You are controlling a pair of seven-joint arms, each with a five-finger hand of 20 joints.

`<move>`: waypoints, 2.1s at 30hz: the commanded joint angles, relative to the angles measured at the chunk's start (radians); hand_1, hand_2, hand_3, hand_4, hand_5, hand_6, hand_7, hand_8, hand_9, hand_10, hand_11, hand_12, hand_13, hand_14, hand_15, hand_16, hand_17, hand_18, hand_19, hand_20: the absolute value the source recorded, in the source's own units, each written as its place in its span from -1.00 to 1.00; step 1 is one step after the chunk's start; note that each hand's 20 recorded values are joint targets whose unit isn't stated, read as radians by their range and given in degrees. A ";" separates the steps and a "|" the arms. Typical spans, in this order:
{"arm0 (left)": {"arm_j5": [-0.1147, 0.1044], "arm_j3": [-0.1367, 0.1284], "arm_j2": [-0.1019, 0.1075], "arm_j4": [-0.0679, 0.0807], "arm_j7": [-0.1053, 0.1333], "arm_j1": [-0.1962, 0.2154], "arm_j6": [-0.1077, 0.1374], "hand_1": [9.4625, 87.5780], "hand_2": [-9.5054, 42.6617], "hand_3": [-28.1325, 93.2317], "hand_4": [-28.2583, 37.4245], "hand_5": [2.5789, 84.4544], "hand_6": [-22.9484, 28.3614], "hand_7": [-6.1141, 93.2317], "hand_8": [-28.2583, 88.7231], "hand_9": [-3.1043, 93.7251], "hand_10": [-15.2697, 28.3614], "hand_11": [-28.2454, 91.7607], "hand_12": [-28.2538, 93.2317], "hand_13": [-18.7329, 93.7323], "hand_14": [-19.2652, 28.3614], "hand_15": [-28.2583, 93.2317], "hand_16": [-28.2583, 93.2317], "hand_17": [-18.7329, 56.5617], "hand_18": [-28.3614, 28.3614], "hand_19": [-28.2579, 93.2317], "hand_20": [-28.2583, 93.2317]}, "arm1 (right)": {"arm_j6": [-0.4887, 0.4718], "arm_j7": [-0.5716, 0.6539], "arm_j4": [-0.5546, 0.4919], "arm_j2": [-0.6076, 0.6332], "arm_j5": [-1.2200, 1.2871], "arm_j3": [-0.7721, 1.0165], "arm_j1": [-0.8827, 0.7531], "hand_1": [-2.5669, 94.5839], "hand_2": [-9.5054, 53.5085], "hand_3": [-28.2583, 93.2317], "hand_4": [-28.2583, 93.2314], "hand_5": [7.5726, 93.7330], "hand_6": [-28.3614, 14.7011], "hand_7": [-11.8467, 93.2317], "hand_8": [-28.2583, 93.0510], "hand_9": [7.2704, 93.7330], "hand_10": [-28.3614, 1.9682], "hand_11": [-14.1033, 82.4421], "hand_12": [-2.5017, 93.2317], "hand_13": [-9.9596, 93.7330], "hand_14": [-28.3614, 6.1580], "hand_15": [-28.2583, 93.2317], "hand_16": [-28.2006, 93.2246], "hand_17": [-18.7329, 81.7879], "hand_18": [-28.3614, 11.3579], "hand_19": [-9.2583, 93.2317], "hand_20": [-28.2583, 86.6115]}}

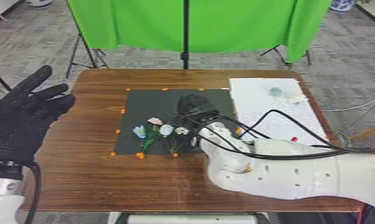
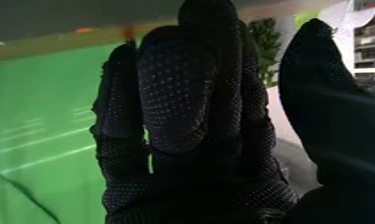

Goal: Arrange flowers

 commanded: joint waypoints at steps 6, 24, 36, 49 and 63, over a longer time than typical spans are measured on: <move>-0.006 -0.014 -0.017 -0.018 0.008 0.050 0.024 -0.64 -0.41 0.75 -0.80 -0.25 0.21 -0.54 -0.69 -0.23 0.68 -0.01 -0.33 -0.19 1.00 0.49 -0.72 -0.64 0.93 0.48 -0.08 | -0.161 0.086 -0.006 0.215 0.167 0.297 0.012 -0.27 -0.95 0.73 -0.94 0.15 0.11 -0.52 -0.72 0.62 -0.09 -0.17 -0.61 0.73 0.26 0.46 -0.23 0.24 -0.57 0.94 -0.47; 0.000 0.005 -0.008 -0.004 -0.011 0.005 0.009 -0.64 -0.39 0.75 -0.81 -0.25 0.21 -0.54 -0.69 -0.23 0.68 0.00 -0.33 -0.19 1.00 0.49 -0.72 -0.64 0.93 0.48 -0.08 | -0.324 0.205 0.221 0.370 0.291 0.313 0.028 -0.31 -0.92 0.69 -0.92 -0.34 0.14 -0.61 -0.69 0.54 -0.23 -0.09 -0.60 0.72 0.22 0.50 -0.25 0.30 -0.57 1.00 -0.65; 0.002 0.011 -0.006 0.004 -0.025 -0.015 -0.007 -0.64 -0.40 0.76 -0.81 -0.25 0.21 -0.54 -0.69 -0.23 0.68 0.00 -0.33 -0.19 1.00 0.49 -0.72 -0.64 0.93 0.48 -0.09 | -0.381 0.219 0.262 0.384 0.318 0.353 -0.056 -0.31 -0.89 0.70 -0.93 -0.31 0.21 -0.58 -0.70 0.53 -0.22 -0.06 -0.60 0.69 0.20 0.51 -0.25 0.28 -0.58 1.00 -0.65; -0.004 0.009 -0.009 -0.001 0.005 0.011 -0.003 -0.64 -0.39 0.76 -0.81 -0.26 0.21 -0.54 -0.69 -0.23 0.67 0.00 -0.32 -0.19 1.00 0.49 -0.72 -0.64 0.93 0.48 -0.09 | -0.436 0.122 0.261 0.385 0.277 0.325 -0.094 -0.27 -0.89 0.72 -0.96 -0.19 0.46 -0.53 -0.74 0.41 -0.21 -0.25 -0.64 0.60 0.08 0.47 -0.29 0.22 -0.56 0.95 -0.72; -0.004 0.010 -0.015 -0.006 0.019 0.019 0.007 -0.64 -0.40 0.76 -0.81 -0.26 0.21 -0.54 -0.69 -0.23 0.67 0.00 -0.33 -0.19 1.00 0.49 -0.72 -0.64 0.93 0.48 -0.09 | -0.213 0.105 0.274 0.378 0.067 0.148 -0.033 0.15 -1.00 0.62 -1.00 0.72 0.48 -0.37 -0.53 0.92 0.45 -0.47 -0.35 0.83 0.50 0.28 -0.21 0.28 -0.31 0.95 -0.70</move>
